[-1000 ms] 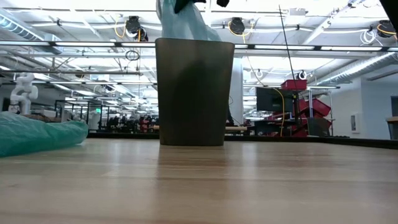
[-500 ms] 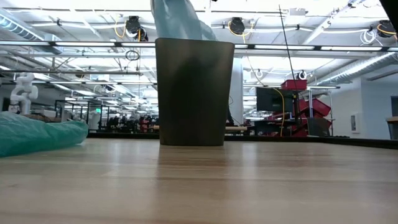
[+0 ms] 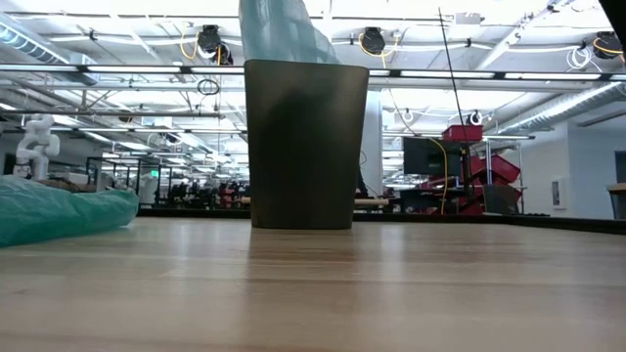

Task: Place trash/remove bag and relplace
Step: Close the blue trash bag in the trash bin

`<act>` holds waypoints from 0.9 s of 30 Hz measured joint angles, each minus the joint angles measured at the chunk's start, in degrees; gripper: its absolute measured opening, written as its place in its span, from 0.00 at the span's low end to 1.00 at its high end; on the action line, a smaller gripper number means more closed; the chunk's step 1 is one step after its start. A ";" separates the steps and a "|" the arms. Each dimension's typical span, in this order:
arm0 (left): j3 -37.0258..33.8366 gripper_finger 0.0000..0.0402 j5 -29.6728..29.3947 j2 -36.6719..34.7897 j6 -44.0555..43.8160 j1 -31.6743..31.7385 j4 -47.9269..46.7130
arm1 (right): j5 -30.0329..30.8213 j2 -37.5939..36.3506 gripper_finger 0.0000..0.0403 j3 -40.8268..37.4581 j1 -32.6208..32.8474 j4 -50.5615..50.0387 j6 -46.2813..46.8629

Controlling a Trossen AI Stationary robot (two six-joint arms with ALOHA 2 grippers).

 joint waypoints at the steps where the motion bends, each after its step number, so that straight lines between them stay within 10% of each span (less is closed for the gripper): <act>1: 0.00 0.59 0.19 0.00 -0.01 0.00 -0.05 | 0.21 -0.50 0.64 -0.06 0.00 -0.15 0.05; 11: -0.04 0.60 4.73 -0.96 -4.01 -0.20 -1.38 | 1.30 -4.03 0.61 0.53 -2.43 18.36 -13.81; 27: -0.09 0.60 5.48 2.26 -4.53 -3.99 -1.41 | -16.31 1.06 0.60 0.45 -7.37 38.24 -13.14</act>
